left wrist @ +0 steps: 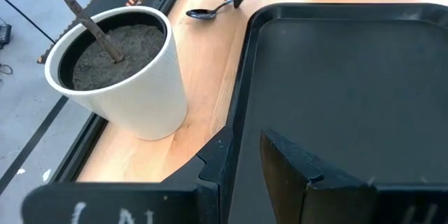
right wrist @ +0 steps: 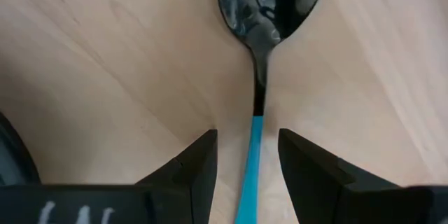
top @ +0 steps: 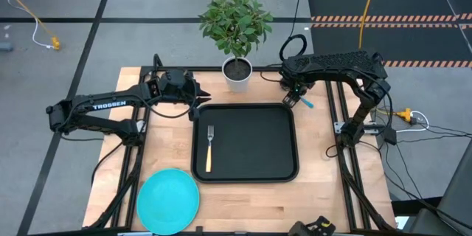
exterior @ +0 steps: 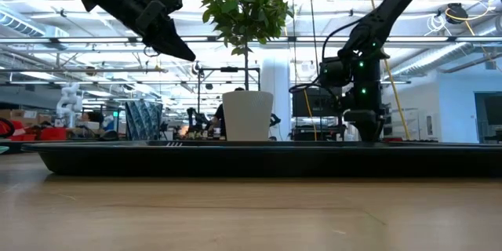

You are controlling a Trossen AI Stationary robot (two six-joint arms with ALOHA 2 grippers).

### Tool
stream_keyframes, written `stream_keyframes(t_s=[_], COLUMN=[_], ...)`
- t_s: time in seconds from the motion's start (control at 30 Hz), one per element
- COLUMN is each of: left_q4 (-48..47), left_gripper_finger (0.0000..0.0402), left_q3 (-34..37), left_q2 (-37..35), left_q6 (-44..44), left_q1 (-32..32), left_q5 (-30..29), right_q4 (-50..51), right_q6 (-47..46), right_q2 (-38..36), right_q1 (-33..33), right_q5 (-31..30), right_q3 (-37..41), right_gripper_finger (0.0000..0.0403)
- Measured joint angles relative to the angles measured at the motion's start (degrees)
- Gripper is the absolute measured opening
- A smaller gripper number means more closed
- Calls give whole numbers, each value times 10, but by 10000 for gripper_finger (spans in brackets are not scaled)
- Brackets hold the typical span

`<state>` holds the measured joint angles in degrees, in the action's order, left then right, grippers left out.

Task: Pick and place plate/cup/fork/spoon on tray
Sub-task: Put the blue spoon on the black tray

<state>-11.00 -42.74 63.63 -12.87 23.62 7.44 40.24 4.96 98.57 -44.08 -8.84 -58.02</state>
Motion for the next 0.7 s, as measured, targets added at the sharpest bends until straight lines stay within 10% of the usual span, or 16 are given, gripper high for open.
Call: stream_keyframes(t_s=[0.2,0.43,0.7], left_q4=[0,2,5], left_gripper_finger=[76,76,76], left_q3=[0,0,0], left_q2=[0,0,0], left_q6=[0,-1,-1], left_q1=[0,0,0], left_q5=[0,0,0], right_q4=[2,29,78], right_q6=[4,-4,-48], right_q2=[4,4,-24], right_q1=[-6,0,1], right_q5=[2,5,-49], right_q3=[-1,-1,2], right_gripper_finger=[128,12,2])
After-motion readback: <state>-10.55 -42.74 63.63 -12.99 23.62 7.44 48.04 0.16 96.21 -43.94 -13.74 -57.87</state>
